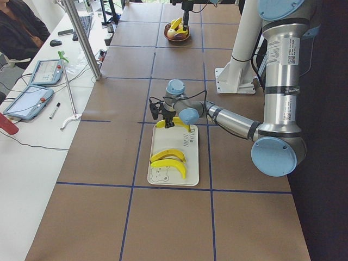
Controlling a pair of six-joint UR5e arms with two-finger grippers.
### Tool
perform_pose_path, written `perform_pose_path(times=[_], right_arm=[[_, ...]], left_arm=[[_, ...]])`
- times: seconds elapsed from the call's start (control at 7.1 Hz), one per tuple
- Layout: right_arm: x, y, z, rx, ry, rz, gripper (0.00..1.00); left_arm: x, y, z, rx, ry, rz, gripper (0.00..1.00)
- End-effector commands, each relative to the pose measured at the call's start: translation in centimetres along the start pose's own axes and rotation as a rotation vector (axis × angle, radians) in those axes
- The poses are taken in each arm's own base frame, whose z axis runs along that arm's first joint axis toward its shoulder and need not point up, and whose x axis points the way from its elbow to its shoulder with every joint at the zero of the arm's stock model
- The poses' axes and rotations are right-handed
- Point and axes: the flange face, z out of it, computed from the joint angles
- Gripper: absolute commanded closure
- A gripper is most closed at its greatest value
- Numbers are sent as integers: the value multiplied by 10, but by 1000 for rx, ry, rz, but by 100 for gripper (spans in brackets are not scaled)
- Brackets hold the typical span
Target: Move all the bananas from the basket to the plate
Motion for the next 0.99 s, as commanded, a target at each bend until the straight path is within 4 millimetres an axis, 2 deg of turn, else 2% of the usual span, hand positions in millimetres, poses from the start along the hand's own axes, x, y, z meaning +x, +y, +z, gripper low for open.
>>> perform_pose_path(times=[0.0,0.28,0.42,0.56,0.7,0.84], right_arm=[[2,0,-1,2,2,3,0],[1,-1,-1,4,1,4,0],[2,-2,-3,5,1,5,0],[2,-2,-4,7,0,5,0],[2,-2,-5,8,-3,5,0],[5,-4,-9,17,-2,9,0]], left_arm=[[-27,-17,30,59,-101,26,100],[-27,-29,56,80,-138,21,100],[-29,-31,61,78,-146,23,86],[-26,-30,58,79,-138,27,14],[-25,-29,54,79,-132,31,0],[-24,-28,49,77,-125,66,0]])
